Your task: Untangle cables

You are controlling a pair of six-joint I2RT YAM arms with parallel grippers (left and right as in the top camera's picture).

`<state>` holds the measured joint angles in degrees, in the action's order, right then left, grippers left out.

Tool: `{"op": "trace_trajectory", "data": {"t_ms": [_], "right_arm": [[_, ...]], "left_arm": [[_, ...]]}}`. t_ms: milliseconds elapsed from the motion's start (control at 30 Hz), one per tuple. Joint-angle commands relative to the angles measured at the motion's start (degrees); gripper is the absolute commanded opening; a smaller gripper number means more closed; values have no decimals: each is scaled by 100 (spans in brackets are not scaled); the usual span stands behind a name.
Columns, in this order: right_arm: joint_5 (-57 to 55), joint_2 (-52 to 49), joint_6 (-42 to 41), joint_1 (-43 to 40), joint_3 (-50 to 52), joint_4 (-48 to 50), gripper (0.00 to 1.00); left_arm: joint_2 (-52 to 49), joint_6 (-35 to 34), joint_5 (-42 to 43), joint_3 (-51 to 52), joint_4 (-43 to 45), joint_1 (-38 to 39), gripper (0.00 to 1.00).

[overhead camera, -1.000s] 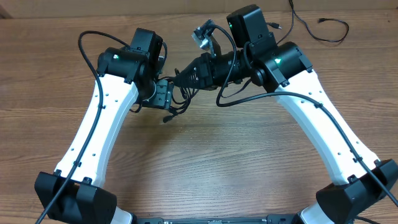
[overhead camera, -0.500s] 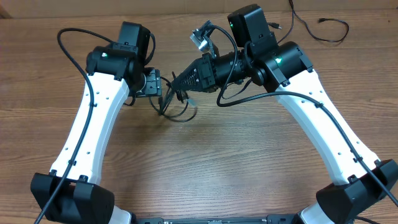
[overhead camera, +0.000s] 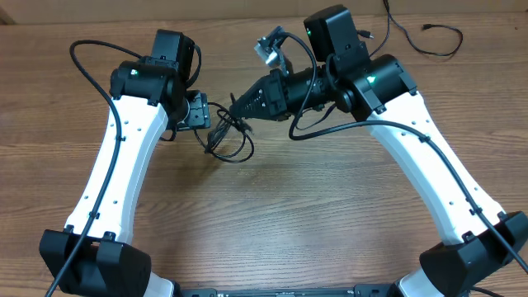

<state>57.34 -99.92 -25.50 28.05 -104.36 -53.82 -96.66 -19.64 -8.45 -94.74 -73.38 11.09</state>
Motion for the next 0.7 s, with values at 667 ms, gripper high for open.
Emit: {"op": "trace_trajectory", "data": {"t_ms": [667], "right_arm": [[-1910, 192, -22, -262, -188, -793, 4]], "left_arm": [[2, 85, 942, -13, -195, -68, 76]]}}
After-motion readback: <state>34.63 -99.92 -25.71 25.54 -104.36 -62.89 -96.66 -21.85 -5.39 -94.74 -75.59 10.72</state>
